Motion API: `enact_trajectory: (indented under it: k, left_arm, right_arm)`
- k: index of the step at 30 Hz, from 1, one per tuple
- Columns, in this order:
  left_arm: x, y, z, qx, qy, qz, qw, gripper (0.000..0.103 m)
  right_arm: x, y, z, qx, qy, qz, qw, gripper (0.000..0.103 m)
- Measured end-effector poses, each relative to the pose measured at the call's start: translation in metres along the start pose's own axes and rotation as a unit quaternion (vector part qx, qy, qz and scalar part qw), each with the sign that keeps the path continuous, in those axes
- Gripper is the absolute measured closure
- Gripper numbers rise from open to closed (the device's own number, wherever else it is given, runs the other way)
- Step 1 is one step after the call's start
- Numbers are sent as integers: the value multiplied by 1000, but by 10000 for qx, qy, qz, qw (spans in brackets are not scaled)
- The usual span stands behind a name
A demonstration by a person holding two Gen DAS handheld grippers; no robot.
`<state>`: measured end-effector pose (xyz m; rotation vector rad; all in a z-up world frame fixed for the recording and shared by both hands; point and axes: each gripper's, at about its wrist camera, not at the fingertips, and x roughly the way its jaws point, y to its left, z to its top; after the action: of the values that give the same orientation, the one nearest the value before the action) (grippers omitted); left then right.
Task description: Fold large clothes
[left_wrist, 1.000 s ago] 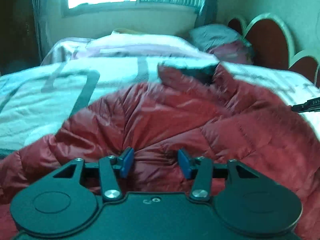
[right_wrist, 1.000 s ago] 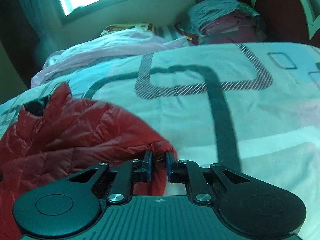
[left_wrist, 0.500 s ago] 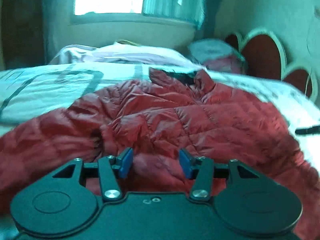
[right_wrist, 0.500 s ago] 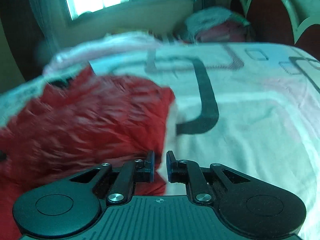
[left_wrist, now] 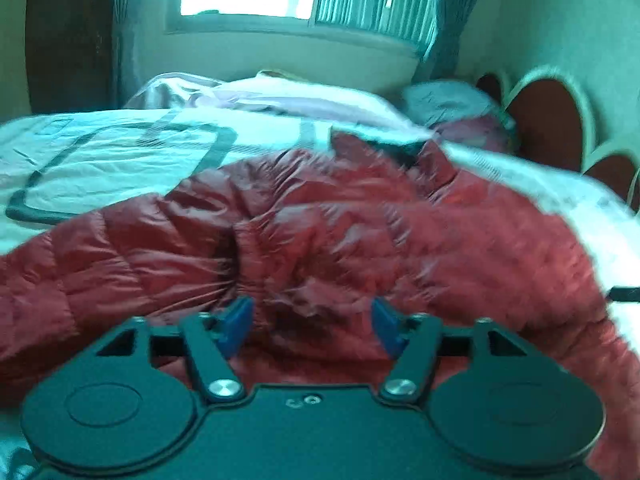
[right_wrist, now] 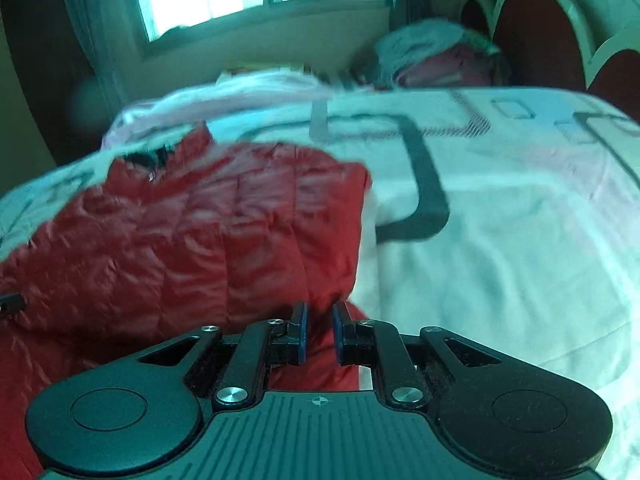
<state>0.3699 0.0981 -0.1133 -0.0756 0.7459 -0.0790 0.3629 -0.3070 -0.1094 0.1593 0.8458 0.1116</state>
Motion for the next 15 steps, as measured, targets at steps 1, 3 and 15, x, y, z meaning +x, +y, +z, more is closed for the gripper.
enact_trajectory:
  k: [1, 3, 15]
  left_arm:
    - [7, 1, -1, -3, 175, -2, 9998, 36]
    - [11, 4, -1, -55, 217, 64, 9997, 37]
    - [-20, 43, -11, -670, 106, 159, 9976, 40]
  right_arm:
    - [11, -1, -1, -9, 231, -81, 9997, 90]
    - [18, -4, -3, 65, 365, -92, 9993, 90]
    - [20, -7, 17, 373, 104, -85, 9992, 90]
